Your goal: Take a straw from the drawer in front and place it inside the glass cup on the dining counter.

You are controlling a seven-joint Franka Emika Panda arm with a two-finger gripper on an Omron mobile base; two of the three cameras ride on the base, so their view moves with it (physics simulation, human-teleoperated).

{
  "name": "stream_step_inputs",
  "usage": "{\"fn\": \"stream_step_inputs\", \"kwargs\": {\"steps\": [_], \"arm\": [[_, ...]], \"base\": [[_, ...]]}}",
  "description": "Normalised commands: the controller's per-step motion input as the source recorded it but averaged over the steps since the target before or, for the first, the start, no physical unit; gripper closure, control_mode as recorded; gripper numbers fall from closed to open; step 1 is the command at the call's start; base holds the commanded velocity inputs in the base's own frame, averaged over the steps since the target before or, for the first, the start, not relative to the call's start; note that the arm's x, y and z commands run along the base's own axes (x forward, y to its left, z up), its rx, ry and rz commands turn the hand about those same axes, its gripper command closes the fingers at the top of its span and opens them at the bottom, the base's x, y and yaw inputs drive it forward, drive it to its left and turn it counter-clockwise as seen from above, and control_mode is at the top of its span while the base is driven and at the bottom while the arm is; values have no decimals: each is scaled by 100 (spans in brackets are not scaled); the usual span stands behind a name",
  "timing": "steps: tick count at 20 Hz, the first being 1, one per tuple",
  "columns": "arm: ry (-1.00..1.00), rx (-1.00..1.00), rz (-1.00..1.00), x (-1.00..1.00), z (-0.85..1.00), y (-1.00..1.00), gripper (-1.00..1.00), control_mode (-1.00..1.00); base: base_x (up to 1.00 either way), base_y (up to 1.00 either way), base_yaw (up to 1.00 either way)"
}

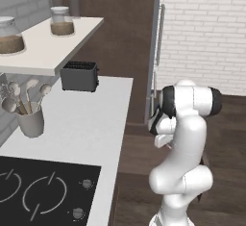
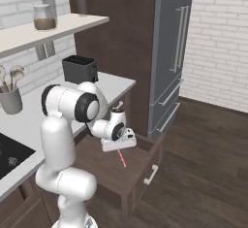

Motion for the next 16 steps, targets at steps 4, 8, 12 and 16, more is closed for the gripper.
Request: {"fn": "stream_step_inputs", "kwargs": {"steps": [4,8,12,16], "arm": [[-24,0,-8,-50,100,-2,100,-100],[-18,0,-13,-20,100,0,100,-100],[-1,0,-17,-3,100,-1,100,-100],[0,2,-15,-21,100,-2,100,-100]], "base": [[0,0,0],[0,0,0],[0,0,0],[0,0,0]]}}
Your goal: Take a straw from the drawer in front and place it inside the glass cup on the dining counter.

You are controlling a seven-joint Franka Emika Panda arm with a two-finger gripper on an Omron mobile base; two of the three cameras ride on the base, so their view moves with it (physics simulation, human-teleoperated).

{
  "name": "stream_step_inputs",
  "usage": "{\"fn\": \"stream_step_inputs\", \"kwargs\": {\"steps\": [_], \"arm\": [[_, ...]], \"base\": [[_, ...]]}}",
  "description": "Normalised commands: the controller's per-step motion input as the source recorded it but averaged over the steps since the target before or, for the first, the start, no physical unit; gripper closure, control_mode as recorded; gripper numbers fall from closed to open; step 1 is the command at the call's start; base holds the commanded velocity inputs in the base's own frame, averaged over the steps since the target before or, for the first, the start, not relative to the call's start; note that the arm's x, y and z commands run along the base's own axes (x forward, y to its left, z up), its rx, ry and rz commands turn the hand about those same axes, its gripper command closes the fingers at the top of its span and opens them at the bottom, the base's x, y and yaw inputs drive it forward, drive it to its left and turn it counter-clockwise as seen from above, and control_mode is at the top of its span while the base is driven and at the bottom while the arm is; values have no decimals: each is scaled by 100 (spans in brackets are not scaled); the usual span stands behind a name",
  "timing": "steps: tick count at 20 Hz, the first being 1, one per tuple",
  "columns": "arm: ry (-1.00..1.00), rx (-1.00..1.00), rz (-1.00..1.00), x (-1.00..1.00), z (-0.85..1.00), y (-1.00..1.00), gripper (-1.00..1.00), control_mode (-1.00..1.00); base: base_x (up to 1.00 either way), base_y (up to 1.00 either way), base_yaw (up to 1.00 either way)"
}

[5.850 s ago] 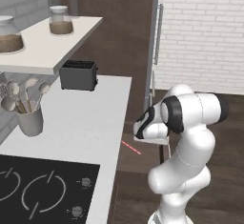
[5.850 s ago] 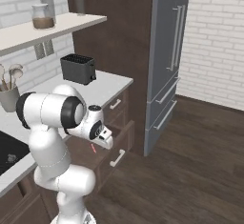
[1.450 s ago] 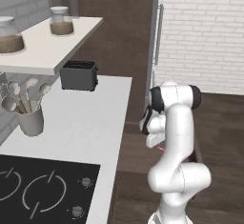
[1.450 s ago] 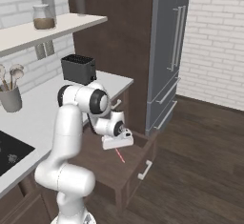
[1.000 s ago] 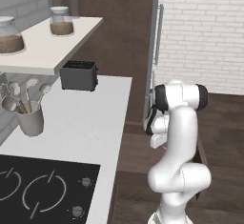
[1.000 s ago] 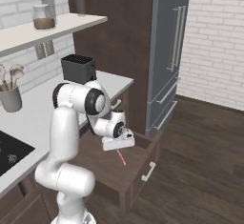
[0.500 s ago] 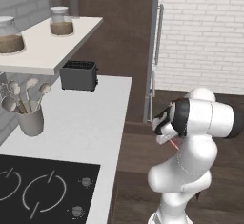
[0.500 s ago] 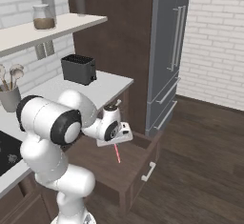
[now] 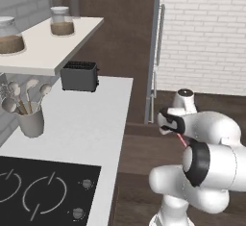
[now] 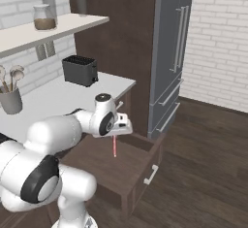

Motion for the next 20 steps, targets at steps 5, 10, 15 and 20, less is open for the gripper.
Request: {"fn": "stream_step_inputs", "kwargs": {"steps": [5,10,15,20], "arm": [[0,6,-9,-40,100,-2,100,-100],[-1,6,-1,-47,83,0,100,-100],[-13,0,-6,-68,26,0,100,-100],[-7,0,-3,-38,6,0,100,100]], "base": [[0,0,0],[0,0,0],[0,0,0],[-60,-17,-8]]}}
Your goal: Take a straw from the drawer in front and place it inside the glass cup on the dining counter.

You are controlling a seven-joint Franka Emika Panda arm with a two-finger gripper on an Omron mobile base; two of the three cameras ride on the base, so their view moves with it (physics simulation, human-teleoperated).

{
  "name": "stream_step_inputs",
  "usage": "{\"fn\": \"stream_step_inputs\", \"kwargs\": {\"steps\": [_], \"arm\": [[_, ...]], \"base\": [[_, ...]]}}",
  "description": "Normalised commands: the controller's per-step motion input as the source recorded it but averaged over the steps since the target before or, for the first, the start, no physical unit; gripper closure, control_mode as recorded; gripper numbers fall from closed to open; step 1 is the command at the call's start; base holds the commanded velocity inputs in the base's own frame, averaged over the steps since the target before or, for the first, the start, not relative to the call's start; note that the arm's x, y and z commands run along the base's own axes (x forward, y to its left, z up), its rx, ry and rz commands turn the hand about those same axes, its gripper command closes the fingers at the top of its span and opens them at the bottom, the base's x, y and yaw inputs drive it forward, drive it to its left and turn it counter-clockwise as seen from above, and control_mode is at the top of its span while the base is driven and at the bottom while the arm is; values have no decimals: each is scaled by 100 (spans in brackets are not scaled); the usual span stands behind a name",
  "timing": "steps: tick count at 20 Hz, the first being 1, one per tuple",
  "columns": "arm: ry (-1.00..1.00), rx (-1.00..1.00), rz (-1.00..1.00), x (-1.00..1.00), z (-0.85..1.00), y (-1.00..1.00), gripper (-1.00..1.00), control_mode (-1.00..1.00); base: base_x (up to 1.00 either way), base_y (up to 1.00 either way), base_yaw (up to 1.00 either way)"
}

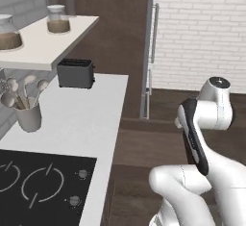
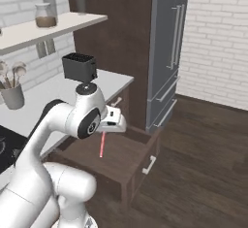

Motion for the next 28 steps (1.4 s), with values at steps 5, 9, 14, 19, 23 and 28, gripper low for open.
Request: {"fn": "stream_step_inputs", "kwargs": {"steps": [5,9,14,19,23,28], "arm": [[0,0,0,0,0,0,100,100],[0,0,0,0,0,0,100,100],[0,0,0,0,0,0,100,100],[0,0,0,0,0,0,100,100],[0,0,0,0,0,0,100,100],[0,0,0,0,0,0,100,100]], "base": [[-75,-82,-19],[-9,-100,-16],[22,-90,-8],[86,-49,-6],[100,-22,-7],[100,-20,-8]]}}
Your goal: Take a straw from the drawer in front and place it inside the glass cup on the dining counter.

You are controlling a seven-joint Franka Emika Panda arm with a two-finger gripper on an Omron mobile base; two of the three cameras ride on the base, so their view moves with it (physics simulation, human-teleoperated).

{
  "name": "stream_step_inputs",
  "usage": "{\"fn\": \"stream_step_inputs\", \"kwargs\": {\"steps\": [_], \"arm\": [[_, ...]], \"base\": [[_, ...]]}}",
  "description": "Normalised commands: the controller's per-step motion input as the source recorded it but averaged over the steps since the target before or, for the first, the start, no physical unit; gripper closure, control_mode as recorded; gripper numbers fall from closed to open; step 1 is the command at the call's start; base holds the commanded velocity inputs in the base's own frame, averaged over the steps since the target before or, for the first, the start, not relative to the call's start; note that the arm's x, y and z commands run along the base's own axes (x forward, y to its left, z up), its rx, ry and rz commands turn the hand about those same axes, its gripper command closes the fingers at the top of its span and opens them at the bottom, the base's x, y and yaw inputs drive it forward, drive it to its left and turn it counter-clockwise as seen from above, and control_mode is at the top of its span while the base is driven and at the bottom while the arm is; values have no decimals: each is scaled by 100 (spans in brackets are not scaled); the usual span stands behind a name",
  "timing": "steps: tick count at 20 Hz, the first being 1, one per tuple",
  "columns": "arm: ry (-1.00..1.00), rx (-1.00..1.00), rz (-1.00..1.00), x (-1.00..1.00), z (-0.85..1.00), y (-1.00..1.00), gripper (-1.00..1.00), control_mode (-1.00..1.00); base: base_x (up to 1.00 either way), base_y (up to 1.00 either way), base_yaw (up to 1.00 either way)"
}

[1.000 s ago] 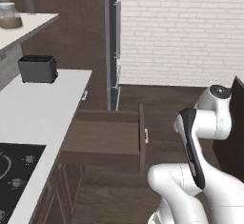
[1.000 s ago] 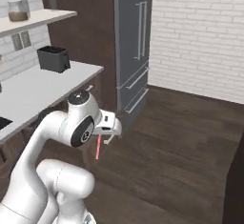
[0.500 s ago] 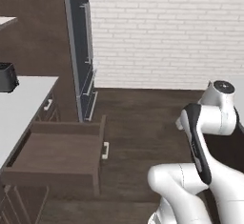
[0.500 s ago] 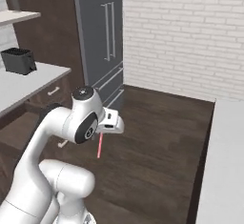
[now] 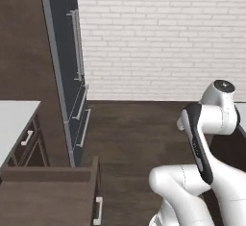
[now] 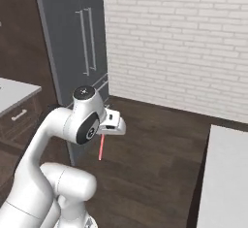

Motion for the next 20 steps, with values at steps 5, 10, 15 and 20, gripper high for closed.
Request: {"fn": "stream_step_inputs", "kwargs": {"steps": [5,10,15,20], "arm": [[0,0,0,0,0,0,100,100],[0,0,0,0,0,0,100,100],[0,0,0,0,0,0,100,100],[0,0,0,0,0,0,100,100]], "base": [[100,-28,-9],[100,-36,-18],[100,-35,-30],[100,-32,-42]]}}
